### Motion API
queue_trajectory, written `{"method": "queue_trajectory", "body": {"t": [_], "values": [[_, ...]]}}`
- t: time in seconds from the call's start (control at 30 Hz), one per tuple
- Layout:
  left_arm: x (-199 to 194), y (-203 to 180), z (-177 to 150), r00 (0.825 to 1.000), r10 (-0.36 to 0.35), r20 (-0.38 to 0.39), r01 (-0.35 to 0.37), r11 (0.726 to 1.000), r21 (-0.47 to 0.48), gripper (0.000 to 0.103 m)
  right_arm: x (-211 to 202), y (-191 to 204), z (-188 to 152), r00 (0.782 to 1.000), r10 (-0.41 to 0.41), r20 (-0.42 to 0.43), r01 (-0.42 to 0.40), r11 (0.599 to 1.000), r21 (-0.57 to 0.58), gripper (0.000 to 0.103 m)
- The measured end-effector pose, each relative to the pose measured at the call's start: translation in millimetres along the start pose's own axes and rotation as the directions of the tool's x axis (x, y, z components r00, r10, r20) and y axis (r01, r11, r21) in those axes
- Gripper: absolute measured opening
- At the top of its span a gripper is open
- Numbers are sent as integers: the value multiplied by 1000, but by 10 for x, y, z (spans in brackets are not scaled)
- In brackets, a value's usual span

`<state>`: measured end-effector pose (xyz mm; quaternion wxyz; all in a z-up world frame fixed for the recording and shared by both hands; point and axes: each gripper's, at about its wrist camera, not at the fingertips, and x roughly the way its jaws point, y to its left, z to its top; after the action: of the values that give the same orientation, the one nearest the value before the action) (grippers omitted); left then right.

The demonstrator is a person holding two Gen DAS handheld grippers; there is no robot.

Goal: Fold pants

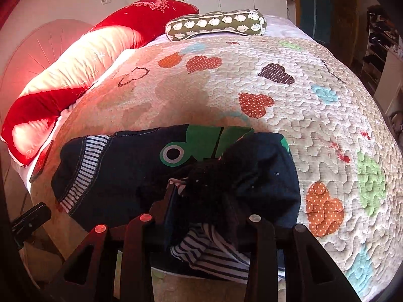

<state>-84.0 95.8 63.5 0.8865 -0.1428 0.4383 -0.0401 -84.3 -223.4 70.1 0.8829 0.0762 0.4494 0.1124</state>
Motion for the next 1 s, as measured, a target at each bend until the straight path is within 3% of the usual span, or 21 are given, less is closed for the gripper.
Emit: {"method": "queue_trajectory", "body": {"t": [0.17,0.5,0.73,1.0], "values": [[-26,82,-16,998,64,25,-64,998,4,60,-320,278,-27,998,39,47,-37,998,-46,49],[-142,310,-99,987,150,51,-150,989,2,60,9,995,43,996,76,-40,-81,990,-118,50],[-134,553,-121,986,162,29,-160,986,-37,60,129,1564,116,995,71,-69,-86,969,-233,56],[-96,792,-143,986,167,3,-166,982,-89,60,306,1787,100,992,64,-113,-90,964,-249,58]]}}
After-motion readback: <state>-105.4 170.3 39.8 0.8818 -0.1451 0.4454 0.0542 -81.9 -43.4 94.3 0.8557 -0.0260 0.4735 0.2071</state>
